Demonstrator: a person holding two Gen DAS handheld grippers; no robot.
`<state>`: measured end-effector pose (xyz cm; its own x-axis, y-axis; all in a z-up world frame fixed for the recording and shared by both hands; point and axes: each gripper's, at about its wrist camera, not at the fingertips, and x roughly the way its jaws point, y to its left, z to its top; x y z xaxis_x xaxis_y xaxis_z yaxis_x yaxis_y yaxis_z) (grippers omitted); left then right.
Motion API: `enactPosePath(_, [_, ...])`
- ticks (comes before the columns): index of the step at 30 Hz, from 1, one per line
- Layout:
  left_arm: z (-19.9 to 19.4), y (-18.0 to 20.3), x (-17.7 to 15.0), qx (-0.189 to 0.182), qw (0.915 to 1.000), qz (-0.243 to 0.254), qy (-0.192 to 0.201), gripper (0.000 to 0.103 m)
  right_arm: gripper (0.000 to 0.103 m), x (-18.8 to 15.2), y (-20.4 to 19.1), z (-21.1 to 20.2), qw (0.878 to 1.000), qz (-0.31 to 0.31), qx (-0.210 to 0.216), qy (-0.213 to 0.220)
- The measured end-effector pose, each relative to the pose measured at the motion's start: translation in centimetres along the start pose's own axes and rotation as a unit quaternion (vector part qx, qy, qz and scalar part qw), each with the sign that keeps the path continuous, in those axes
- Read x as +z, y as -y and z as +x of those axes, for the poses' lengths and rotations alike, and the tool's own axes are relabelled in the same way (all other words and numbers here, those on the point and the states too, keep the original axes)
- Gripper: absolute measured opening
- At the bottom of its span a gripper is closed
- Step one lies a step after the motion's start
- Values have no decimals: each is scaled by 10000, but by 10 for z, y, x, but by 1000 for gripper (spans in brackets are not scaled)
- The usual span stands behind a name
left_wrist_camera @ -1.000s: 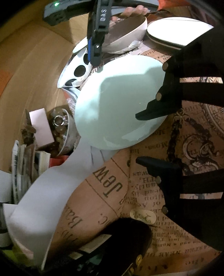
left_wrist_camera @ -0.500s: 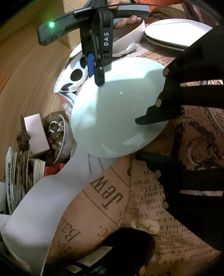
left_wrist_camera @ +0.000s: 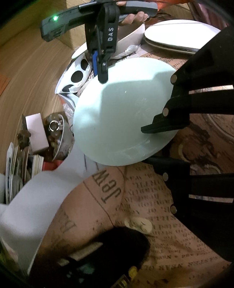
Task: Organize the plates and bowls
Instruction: 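Lift the mint-green plate with the left gripper, then carry the mint-green plate with the left gripper over the white plate stack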
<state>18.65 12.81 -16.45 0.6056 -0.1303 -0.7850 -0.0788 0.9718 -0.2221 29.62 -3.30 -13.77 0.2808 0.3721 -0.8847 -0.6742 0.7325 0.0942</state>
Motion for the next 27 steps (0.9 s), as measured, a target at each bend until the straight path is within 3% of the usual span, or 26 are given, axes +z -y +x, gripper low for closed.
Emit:
enactPosePath(16, [-11,-7,-11,205,9998,44,24,25,22,-36,-32,-29,9999,-73,94,74])
enactPosePath(27, [-26,-19,-25,268,9996,13,70,25,23,-64,-49,-26,9997,-127,203,74])
